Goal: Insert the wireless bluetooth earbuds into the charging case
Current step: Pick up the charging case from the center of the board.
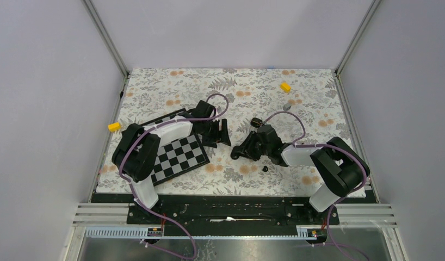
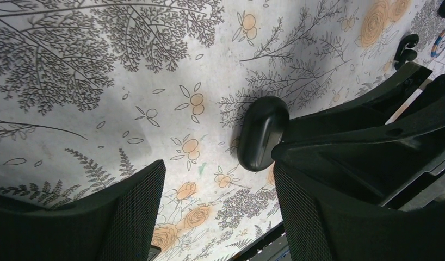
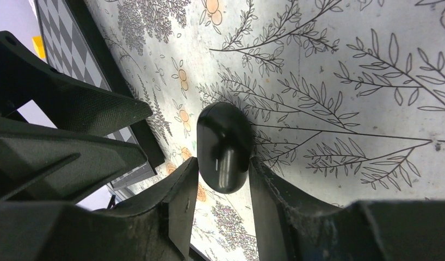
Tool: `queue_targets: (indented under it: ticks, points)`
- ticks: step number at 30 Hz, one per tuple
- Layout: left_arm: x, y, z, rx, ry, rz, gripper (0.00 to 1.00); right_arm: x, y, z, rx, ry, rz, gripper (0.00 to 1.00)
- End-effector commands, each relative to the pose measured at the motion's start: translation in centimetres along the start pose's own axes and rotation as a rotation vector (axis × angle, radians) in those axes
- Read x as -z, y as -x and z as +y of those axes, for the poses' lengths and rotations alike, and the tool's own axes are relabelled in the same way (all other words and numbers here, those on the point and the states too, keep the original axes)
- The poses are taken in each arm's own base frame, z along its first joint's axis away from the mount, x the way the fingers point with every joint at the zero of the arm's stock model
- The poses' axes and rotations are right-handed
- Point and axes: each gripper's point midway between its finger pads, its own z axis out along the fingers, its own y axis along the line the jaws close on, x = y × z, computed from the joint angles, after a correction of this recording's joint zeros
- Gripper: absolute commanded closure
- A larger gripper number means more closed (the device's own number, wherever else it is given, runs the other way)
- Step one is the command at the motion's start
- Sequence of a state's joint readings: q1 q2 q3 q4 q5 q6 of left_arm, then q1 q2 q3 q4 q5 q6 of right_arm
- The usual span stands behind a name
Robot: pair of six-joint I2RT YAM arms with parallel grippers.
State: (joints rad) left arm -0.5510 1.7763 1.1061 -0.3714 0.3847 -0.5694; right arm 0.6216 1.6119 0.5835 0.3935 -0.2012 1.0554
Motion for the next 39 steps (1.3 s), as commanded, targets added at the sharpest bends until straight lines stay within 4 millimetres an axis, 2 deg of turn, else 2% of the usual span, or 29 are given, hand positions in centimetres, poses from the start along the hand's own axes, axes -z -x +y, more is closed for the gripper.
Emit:
queue_targets:
  ticks: [1,6,12,16,19,25,28,32,36,39]
  points:
    - [0.0,0.8,-0.5,-0.004,-0.039,-0.013,0.25,0.2,0.5,1.0,-0.013,0.039,-0.028,0.53]
    - [0.4,0.7,-1.2,0.024,-0.085,-0.002,0.25,1.3,1.1,0.9,-0.006,0.02,-0.063,0.44]
    - [0.6,0.4,-1.9,0.026,-0.126,0.011,0.25,2.6,1.7,0.5,0.005,0.004,-0.111,0.44]
    - [0.4,0.1,-1.6,0.045,-0.126,0.023,0.25,2.4,1.2,0.5,-0.04,0.038,-0.078,0.44]
    - [0.7,0.3,-2.3,0.042,-0.16,0.014,0.25,2.3,0.8,0.9,-0.093,0.095,-0.063,0.46]
    - [0.4,-0.1,-2.2,0.086,-0.166,0.031,0.25,1.6,0.2,0.6,-0.125,0.102,-0.03,0.51]
    - [0.4,-0.1,-2.5,0.103,-0.177,0.031,0.27,1.5,-0.1,1.0,-0.165,0.142,-0.017,0.54]
    - [0.3,0.1,-2.6,0.096,-0.19,0.024,0.29,1.2,-0.1,0.6,-0.185,0.139,-0.022,0.55]
    - [0.0,0.0,-2.7,0.08,-0.213,0.022,0.35,0.7,-0.1,1.2,-0.186,0.165,-0.003,0.56]
    - [-0.5,-0.2,-2.8,0.079,-0.238,0.031,0.39,0.3,0.0,0.7,-0.192,0.144,-0.013,0.57]
